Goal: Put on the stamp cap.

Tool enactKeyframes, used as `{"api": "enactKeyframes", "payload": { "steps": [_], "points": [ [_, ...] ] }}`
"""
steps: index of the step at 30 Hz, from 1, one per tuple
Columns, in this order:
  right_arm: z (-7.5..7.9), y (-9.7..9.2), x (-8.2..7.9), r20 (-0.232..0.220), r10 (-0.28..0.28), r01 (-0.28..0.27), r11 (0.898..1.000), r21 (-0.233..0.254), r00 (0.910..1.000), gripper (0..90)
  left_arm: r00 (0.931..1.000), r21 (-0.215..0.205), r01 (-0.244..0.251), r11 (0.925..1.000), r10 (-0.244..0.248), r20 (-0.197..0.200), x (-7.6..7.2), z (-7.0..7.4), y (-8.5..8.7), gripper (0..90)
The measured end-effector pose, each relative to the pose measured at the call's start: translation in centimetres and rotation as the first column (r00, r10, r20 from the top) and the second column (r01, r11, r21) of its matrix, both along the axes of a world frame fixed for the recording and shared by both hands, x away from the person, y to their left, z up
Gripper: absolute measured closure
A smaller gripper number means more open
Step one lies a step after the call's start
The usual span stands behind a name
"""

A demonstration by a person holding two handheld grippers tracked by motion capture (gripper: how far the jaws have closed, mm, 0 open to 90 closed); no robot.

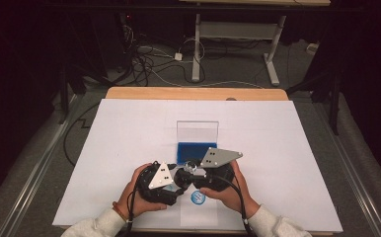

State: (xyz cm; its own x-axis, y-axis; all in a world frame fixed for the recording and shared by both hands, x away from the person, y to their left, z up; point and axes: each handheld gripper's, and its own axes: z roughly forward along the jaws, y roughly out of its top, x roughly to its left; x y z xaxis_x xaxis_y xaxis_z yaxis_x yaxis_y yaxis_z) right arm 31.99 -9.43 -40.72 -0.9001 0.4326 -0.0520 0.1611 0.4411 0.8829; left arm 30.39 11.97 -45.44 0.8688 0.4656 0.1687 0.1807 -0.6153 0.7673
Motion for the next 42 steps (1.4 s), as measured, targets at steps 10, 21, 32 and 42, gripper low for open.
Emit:
{"api": "enactKeyframes", "payload": {
  "steps": [10, 21, 32, 42],
  "points": [
    [0.2, -0.2, 0.0, 0.006, 0.003, -0.003, 1.000, -0.001, 1.0000, 57.3, 0.9999, 0.017, 0.003, 0.9998, -0.003, 0.015, 0.0, -0.1, 0.3, 18.6],
    [1.3, -1.2, 0.1, 0.039, -0.008, 0.008, 1.000, -0.002, 0.9992, 57.3, 0.9989, 0.029, -0.023, 0.9993, 0.022, 0.041, 0.0, 0.0, 2.1, 18.5],
    [2.0, -2.5, 0.5, 0.059, -0.038, 0.039, 0.999, -0.015, 0.9975, 57.3, 0.9954, 0.030, -0.076, 0.9966, 0.074, 0.062, 0.1, 0.1, 4.8, 17.1],
    [2.5, -3.6, 0.5, 0.076, -0.063, 0.064, 0.998, -0.011, 0.9951, 57.3, 0.9888, 0.038, -0.131, 0.9906, 0.128, 0.076, -0.5, -0.3, 7.0, 17.1]
  ]
}}
